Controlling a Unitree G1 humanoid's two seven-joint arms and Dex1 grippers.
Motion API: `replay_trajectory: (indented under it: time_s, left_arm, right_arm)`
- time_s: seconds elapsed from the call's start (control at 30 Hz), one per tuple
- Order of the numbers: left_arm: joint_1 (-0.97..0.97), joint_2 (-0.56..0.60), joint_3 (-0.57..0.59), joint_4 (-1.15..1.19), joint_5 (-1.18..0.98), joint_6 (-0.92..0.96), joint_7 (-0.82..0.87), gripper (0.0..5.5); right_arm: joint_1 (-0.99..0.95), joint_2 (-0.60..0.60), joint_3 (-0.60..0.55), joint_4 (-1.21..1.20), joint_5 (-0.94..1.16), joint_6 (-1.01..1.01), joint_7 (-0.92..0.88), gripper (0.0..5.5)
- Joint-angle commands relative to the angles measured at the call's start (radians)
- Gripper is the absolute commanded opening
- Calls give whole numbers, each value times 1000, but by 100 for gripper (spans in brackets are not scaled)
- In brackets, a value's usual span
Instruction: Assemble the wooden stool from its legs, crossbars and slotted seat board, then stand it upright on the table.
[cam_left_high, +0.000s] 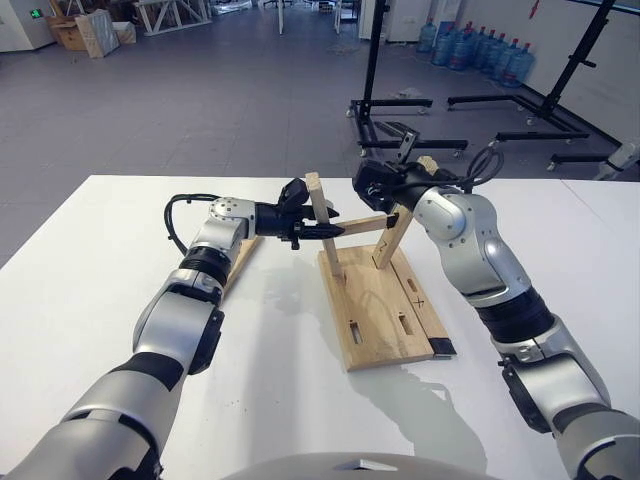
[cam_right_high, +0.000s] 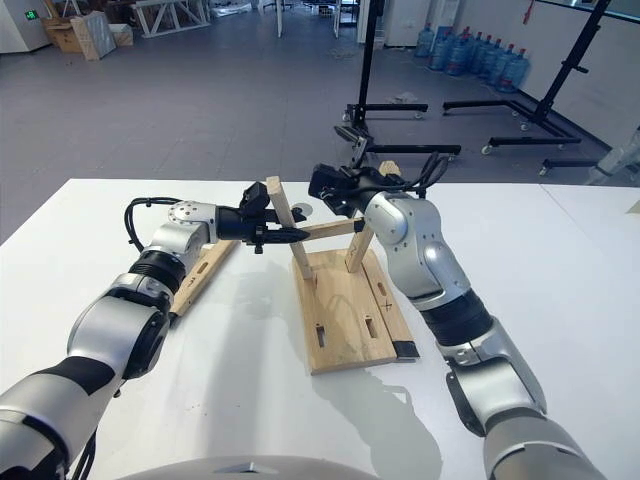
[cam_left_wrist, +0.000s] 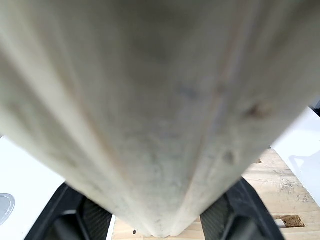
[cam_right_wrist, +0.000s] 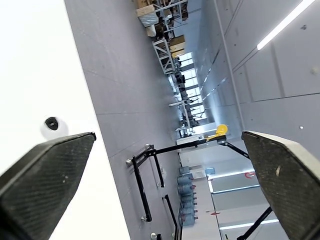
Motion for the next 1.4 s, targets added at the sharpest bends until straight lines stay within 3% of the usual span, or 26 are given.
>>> replay_trajectory:
  time_s: [0.03, 0.13, 0.37, 0.4, 0.6, 0.8, 0.93, 1.1, 1.2, 1.4]
  left_arm:
    - [65, 11, -48, 22, 90, 12, 14, 202]
    - [76, 6, -53, 17, 90, 10, 14, 202]
    - [74, 4, -45, 20, 78, 19, 36, 202]
    - [74, 3, -43, 17, 75, 18, 38, 240]
    - [74, 5, -24, -1, 85, 26, 30, 331]
    - [158, 136, -12, -88, 140, 18, 73, 407]
    - [303, 242, 63, -350, 94, 117, 117, 471]
    - [496, 254, 273, -859, -49, 479, 389, 471]
    - [595, 244, 319, -1040, -3, 639, 604, 471]
    - [758, 252, 332, -1228, -25, 835, 731, 471]
  right_arm:
    - [155, -9, 44, 31, -1, -15, 19, 540]
    - [296, -12, 138, 124, -31, -47, 28, 540]
    - [264, 5, 111, 104, -13, -37, 35, 540]
    - [266, 5, 109, 102, -13, -36, 34, 540]
    - [265, 11, 103, 100, -17, -31, 24, 540]
    - [164, 27, 39, -2, 3, 3, 33, 540]
    - [-44, 19, -51, -77, 37, 42, 89, 540]
    - [-173, 4, -76, -41, 17, 28, 79, 540]
    - [-96, -4, -42, 10, 0, 9, 61, 540]
    - [154, -14, 25, 102, -12, -25, 33, 540]
